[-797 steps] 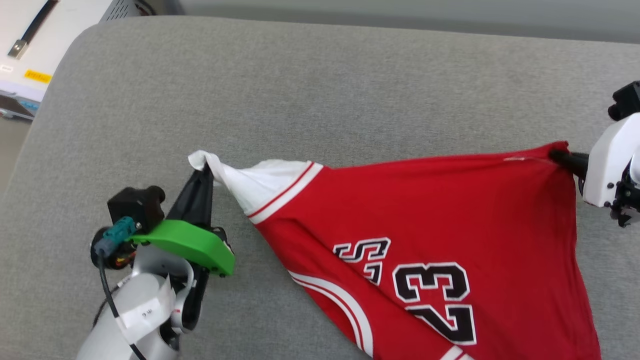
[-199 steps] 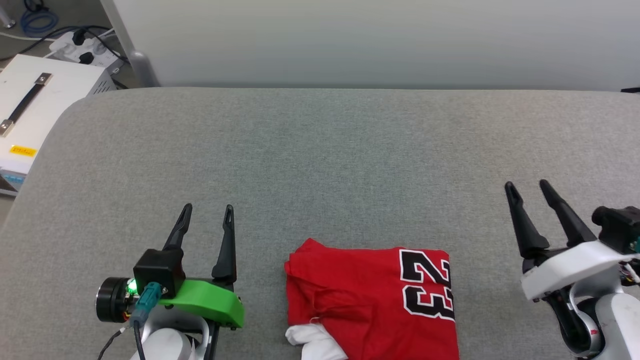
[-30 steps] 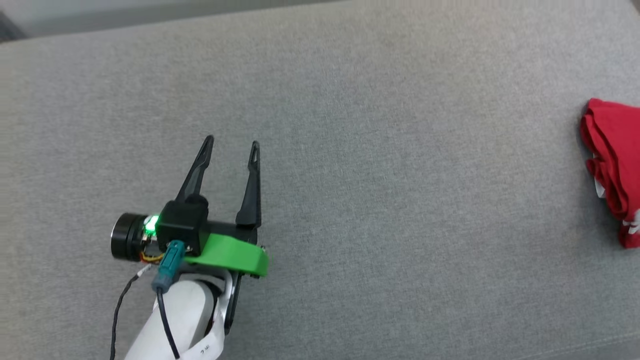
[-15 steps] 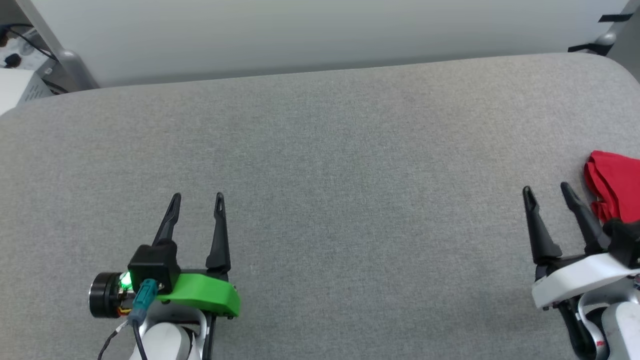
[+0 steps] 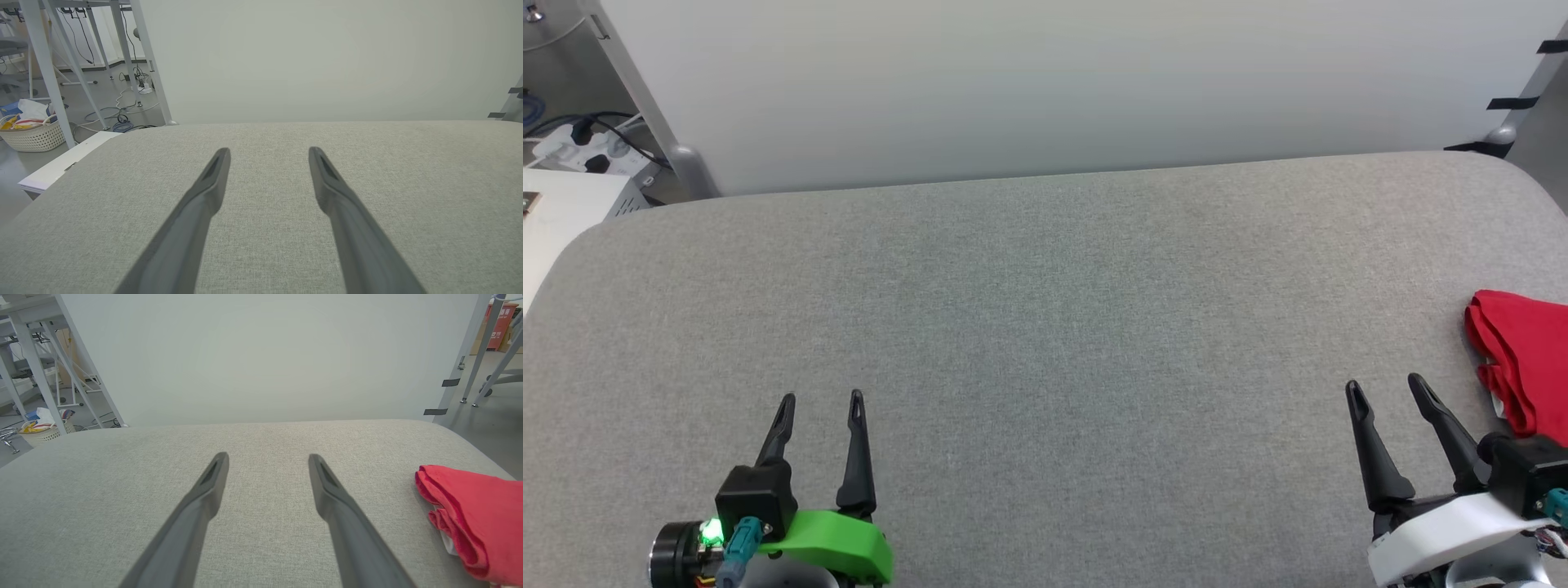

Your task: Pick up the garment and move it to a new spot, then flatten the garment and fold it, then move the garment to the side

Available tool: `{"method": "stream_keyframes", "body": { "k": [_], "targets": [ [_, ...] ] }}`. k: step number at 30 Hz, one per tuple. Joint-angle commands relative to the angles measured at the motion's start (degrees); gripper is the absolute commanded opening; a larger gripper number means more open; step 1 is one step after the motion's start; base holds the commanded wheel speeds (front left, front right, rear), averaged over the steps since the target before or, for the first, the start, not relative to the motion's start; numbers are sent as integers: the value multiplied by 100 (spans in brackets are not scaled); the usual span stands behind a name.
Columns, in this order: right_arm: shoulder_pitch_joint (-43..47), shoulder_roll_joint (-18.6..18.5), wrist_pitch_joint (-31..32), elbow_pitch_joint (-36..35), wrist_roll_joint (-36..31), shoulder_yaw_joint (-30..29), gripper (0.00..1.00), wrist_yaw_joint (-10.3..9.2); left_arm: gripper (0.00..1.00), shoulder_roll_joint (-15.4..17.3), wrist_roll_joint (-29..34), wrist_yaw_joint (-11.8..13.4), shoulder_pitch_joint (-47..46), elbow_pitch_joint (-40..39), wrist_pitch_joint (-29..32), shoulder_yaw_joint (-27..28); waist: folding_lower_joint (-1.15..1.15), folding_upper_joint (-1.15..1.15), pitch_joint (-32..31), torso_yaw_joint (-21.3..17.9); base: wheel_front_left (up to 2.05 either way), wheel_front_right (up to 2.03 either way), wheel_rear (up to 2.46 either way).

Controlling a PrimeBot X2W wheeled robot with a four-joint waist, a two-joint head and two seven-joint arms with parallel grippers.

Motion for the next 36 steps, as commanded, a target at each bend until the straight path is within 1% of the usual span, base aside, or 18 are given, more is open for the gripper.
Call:
{"method": "stream_keyframes", "body": {
  "k": [1, 6, 14, 23, 36],
  "targets": [
    [88, 3, 7, -99, -94, -10, 100, -4, 100, 6, -58, 12, 111, 29, -33, 3, 1, 0, -60, 15, 0, 0, 0],
    [233, 63, 111, -324, -262, -74, 100, -4, 100, 0, -106, -19, 188, 103, -35, -35, 1, 0, -160, 56, 0, 0, 0],
    [356, 117, 261, -534, -355, -109, 100, -4, 100, -12, -146, -57, 198, 214, -44, -84, 1, 0, -244, 87, 0, 0, 0],
    [422, 160, 403, -567, -445, -145, 100, -4, 100, -10, -183, -79, 177, 330, -41, -132, 1, 0, -322, 102, 0, 0, 0],
    [437, 150, 481, -555, -540, -136, 100, -4, 100, -22, -198, -40, 106, 400, -35, -198, 1, 0, -354, 132, 0, 0, 0]
  ]
}}
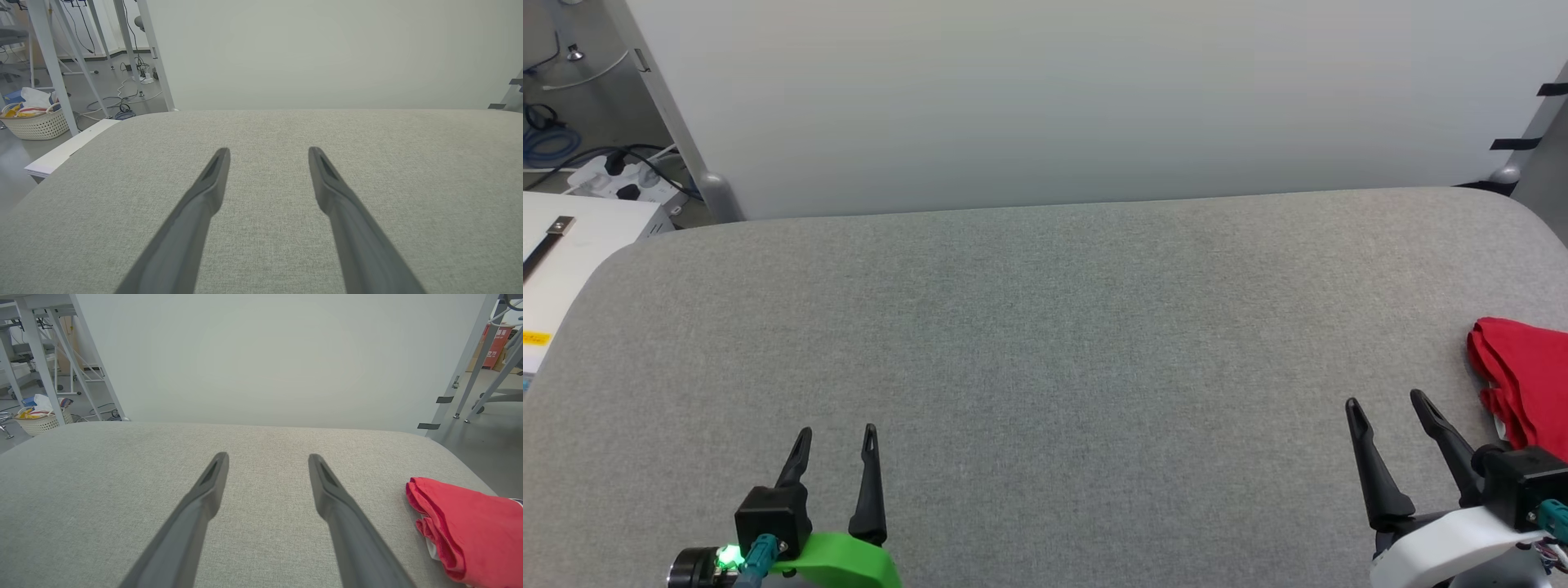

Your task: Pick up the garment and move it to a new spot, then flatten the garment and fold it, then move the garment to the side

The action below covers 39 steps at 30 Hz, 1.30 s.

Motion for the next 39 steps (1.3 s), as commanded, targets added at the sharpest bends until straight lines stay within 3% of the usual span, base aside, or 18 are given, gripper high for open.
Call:
{"method": "stream_keyframes", "body": {
  "k": [1, 5, 6, 39],
  "targets": [
    [84, 3, 8, -20, -44, -6, 100, -4, 100, -20, -30, 28, -25, 5, -24, -24, 0, 0, -16, 4, 0, 0, 0],
    [83, -10, 12, 0, -11, -1, 100, -4, 100, -4, -55, 15, -27, 20, -17, -35, 0, 0, -52, 11, 0, 0, 0],
    [1, -2, 1, 6, 1, 1, 0, 0, 0, -2, -18, 0, -1, 7, 2, -28, 0, 0, -48, 10, 0, 0, 0],
    [-199, 132, 6, 239, -281, -29, 0, -1, 0, -306, 461, -307, -54, -170, 344, 380, 0, 0, 11, 66, 0, 0, 0]
  ]
}}
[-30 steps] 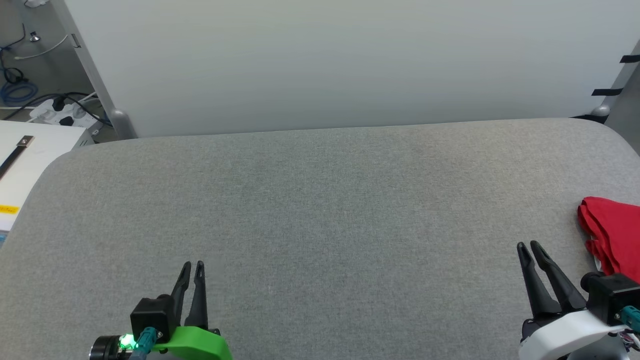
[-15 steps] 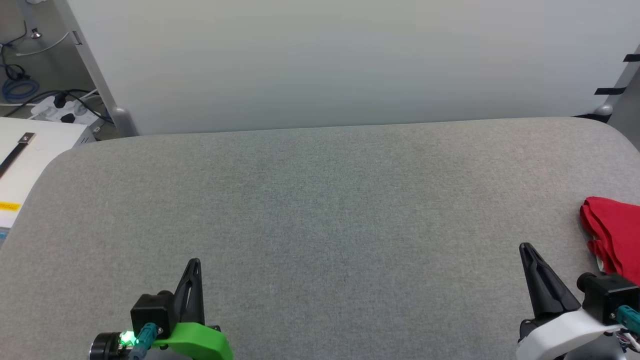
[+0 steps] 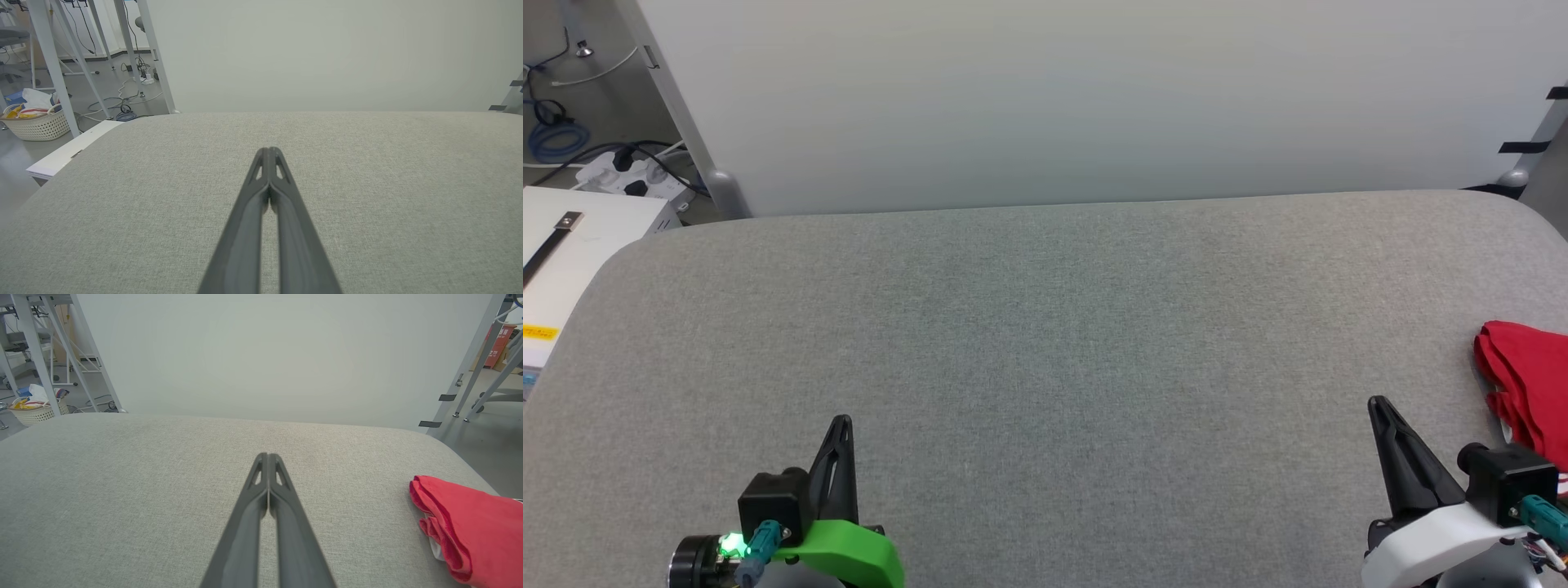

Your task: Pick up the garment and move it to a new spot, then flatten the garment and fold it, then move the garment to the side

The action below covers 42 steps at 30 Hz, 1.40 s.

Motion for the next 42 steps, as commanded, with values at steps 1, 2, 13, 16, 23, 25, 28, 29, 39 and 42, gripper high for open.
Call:
{"method": "stream_keyframes", "body": {
  "k": [1, 2, 13, 16, 23, 25, 28, 29, 39, 42],
  "targets": [
    [-116, 33, 6, 39, -61, -17, 0, -1, 0, -41, 78, -59, -53, -40, 38, 60, 0, 0, 3, 3, 0, 0, 0],
    [-122, 37, 6, 46, -69, -18, 0, -1, 0, -50, 92, -68, -55, -45, 48, 72, 0, 0, 5, 5, 0, 0, 0],
    [-195, 86, 8, 131, -172, -29, 0, -1, 0, -162, 271, -181, -74, -110, 171, 221, 0, 0, 29, 25, 0, 0, 0],
    [-214, 98, 9, 153, -199, -32, 0, -2, 0, -191, 317, -210, -80, -127, 202, 259, 0, 0, 35, 30, 0, 0, 0],
    [-261, 129, 10, 207, -265, -40, 0, -2, 0, -262, 431, -282, -92, -168, 281, 354, 0, 0, 50, 43, 0, 0, 0],
    [-274, 138, 10, 222, -284, -42, 0, -2, 0, -282, 463, -302, -96, -180, 303, 381, 0, 0, 55, 47, 0, 0, 0],
    [-294, 152, 11, 246, -313, -45, 0, -2, 0, -313, 513, -333, -101, -198, 337, 422, 0, 0, 61, 53, 0, 0, 0],
    [-300, 156, 11, 253, -321, -46, 0, -2, 0, -322, 527, -342, -103, -203, 347, 434, 0, 0, 63, 54, 0, 0, 0],
    [-366, 200, 13, 330, -414, -56, 0, -2, 0, -423, 688, -443, -121, -261, 458, 568, 0, 0, 85, 73, 0, 0, 0],
    [-386, 214, 13, 354, -443, -59, 0, -2, 0, -454, 738, -475, -126, -280, 492, 609, 0, 0, 91, 79, 0, 0, 0]
  ]
}}
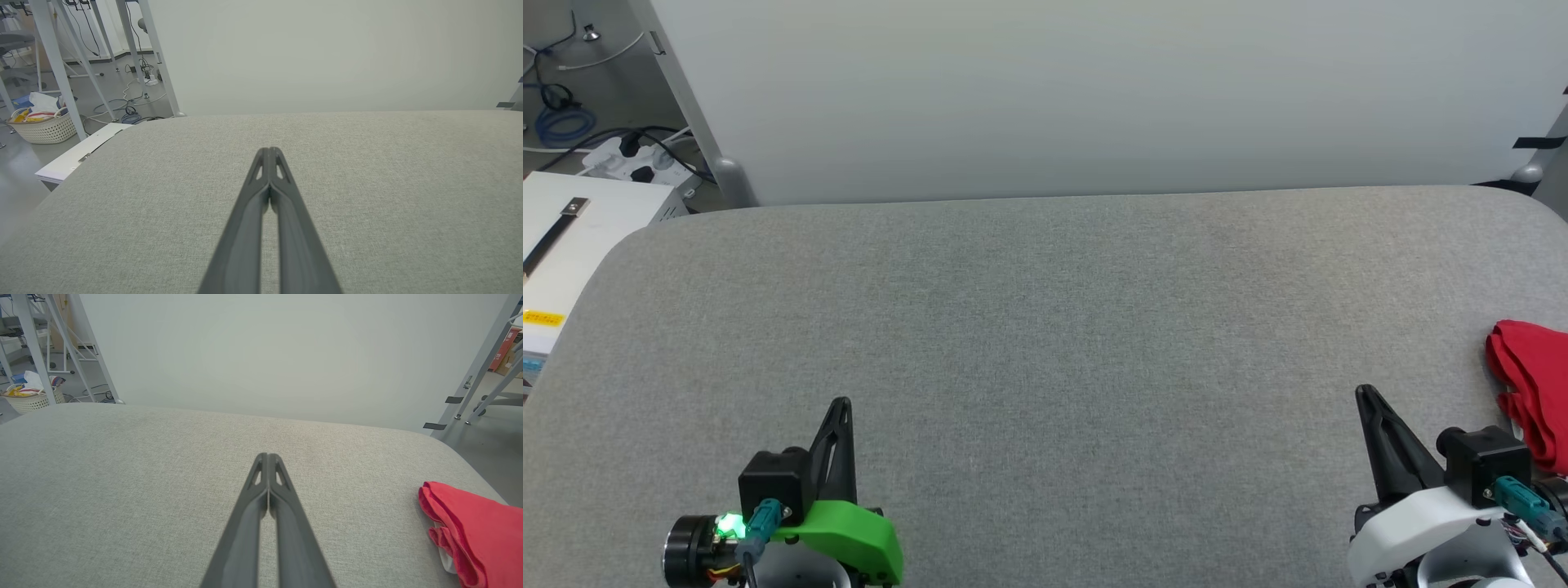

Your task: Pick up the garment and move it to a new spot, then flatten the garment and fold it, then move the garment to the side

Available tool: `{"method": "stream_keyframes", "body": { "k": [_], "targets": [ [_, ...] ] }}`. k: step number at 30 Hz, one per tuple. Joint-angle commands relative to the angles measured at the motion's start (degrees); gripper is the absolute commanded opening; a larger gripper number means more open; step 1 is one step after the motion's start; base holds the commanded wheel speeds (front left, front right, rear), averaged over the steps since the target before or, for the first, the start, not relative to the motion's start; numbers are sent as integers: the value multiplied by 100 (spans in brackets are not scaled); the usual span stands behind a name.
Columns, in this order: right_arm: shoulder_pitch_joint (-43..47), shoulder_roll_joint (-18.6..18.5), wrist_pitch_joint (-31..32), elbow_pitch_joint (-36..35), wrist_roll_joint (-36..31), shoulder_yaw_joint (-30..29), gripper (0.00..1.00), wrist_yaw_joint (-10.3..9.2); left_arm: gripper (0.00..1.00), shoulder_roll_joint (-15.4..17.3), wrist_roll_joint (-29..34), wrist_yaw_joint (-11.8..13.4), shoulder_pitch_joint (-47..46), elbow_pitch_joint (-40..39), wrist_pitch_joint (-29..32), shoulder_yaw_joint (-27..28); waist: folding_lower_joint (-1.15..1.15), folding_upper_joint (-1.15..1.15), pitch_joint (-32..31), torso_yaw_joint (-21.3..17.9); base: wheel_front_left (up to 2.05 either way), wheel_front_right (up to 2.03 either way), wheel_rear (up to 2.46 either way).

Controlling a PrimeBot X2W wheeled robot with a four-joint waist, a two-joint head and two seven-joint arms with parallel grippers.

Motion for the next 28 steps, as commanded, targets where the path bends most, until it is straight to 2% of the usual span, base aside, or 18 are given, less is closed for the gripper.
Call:
{"method": "stream_keyframes", "body": {
  "k": [1, 28],
  "targets": [
    [-100, 26, 13, 39, -62, -14, 0, -2, 0, -59, 80, -39, -102, -27, 46, 55, 0, 0, 3, 3, 0, 0, 0],
    [-278, 146, 18, 246, -315, -42, 0, -3, 0, -331, 516, -313, -150, -185, 346, 418, 0, 0, 61, 53, 0, 0, 0]
  ]
}}
